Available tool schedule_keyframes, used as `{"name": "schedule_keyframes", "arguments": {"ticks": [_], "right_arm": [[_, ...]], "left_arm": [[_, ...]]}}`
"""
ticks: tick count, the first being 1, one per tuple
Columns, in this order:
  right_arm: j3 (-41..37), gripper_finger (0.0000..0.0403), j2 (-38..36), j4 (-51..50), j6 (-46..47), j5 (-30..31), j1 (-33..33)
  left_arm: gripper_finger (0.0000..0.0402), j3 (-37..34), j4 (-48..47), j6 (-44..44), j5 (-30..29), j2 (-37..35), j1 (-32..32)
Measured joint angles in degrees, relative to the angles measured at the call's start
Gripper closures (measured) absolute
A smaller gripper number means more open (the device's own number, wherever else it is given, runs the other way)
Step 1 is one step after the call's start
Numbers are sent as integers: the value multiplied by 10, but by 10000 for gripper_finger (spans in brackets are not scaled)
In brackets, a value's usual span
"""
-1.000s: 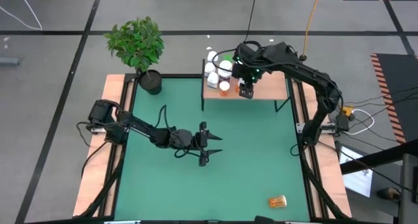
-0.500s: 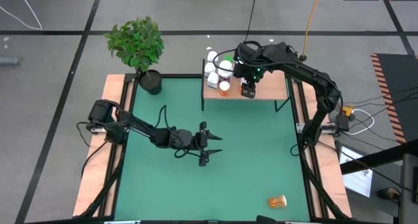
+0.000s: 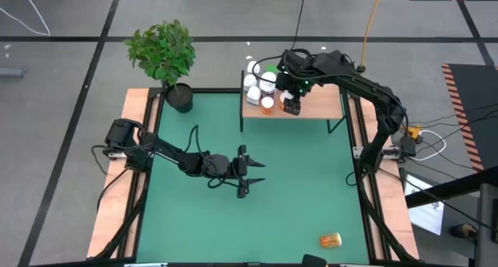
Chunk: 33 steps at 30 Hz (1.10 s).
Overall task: Pick and place medicine bottles onto shelf by color
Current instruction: Put the top orange pill bottle on the shelf, then put the big orange pill bottle on the shelf
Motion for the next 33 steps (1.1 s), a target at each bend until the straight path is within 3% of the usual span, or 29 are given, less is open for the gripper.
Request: {"name": "schedule_keyframes", "arguments": {"ticks": [4,9,17,23,28,33], "right_arm": [[0,117,-1,-5,8,4,0],[0,121,-1,-36,13,63,0],[0,122,-24,-72,17,59,1],[-10,122,-89,-112,66,41,17],[-96,122,-177,-90,138,29,76],[-238,122,-257,-25,222,28,195]], "left_arm": [[181,0,0,0,0,0,0],[181,0,-1,0,0,0,0],[181,0,-2,-1,0,0,0],[181,0,-14,-2,0,0,-1],[181,0,-14,-1,0,0,-1],[181,0,-13,-5,0,0,-1]]}}
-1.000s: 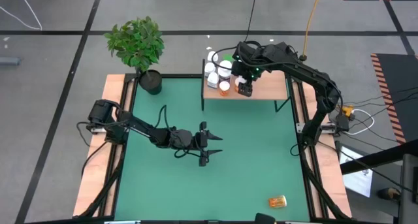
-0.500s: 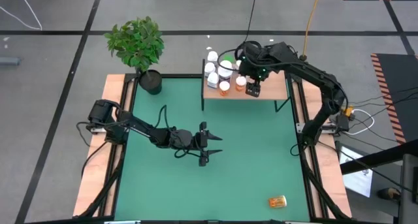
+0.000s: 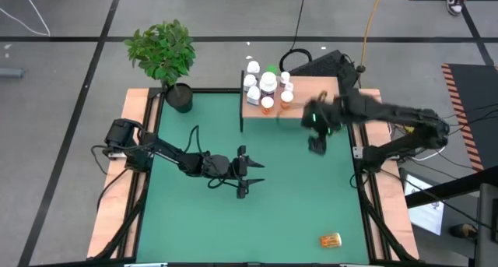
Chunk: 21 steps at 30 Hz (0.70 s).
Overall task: Pick and place medicine bottles onto shelf by color
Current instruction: Put the big orange pill bottle on the shelf
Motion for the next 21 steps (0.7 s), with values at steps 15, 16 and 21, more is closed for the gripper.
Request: {"name": "schedule_keyframes", "arguments": {"ticks": [15,16,21], "right_arm": [[-363,122,-92,293,226,56,276],[-366,122,-92,298,226,63,283],[-366,122,-93,317,227,65,316]], "left_arm": [[181,0,79,-26,0,35,-17],[181,5,86,-26,0,46,-17],[181,52,91,-24,1,100,-20]]}}
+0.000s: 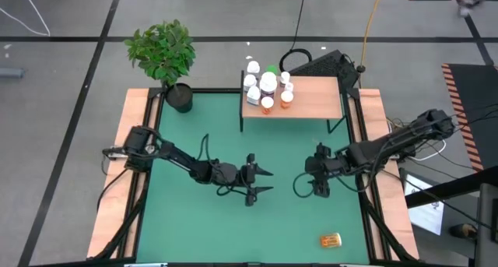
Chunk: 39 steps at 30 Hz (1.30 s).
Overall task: Pick and place medicine bottles onto shelf by color
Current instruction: Put the big orange pill bottle on the shelf
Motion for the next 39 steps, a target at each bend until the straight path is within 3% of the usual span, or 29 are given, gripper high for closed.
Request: {"name": "schedule_keyframes", "arguments": {"ticks": [4,10,15,25,31,39], "right_arm": [[0,122,1,37,1,16,28],[0,122,1,120,6,132,74],[-3,122,2,172,-47,131,102],[-122,122,3,367,-42,95,121],[-166,122,4,518,-106,67,159],[-170,122,4,528,-138,104,176]], "left_arm": [[181,50,-30,17,0,46,-5],[181,125,-117,20,6,84,-12],[181,160,-185,20,6,86,-17],[181,160,-203,7,6,86,-18],[181,160,-202,7,6,86,-16],[181,160,-201,1,6,86,-16]]}}
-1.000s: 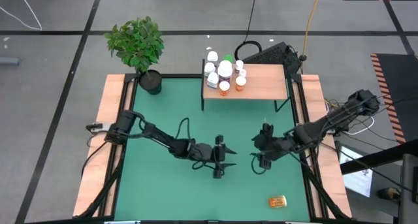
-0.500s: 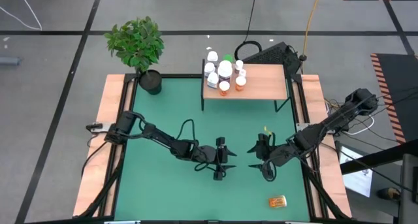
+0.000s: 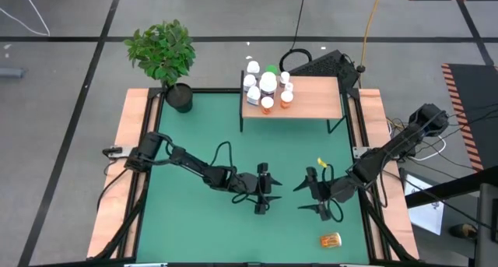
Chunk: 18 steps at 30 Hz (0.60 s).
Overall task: Pick and place medicine bottles onto shelf by color
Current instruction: Put the big orange pill bottle on the shelf
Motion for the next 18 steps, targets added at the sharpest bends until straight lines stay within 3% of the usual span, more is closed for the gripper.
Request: {"name": "schedule_keyframes", "arguments": {"ticks": [7,12,18], "right_arm": [[-3,122,5,37,-3,75,0],[-18,122,8,83,-28,57,0],[-44,122,8,125,-33,57,0]], "left_arm": [[181,0,-2,-17,0,0,0],[181,0,-12,-27,0,0,-2],[181,0,-7,-33,52,0,-8]]}}
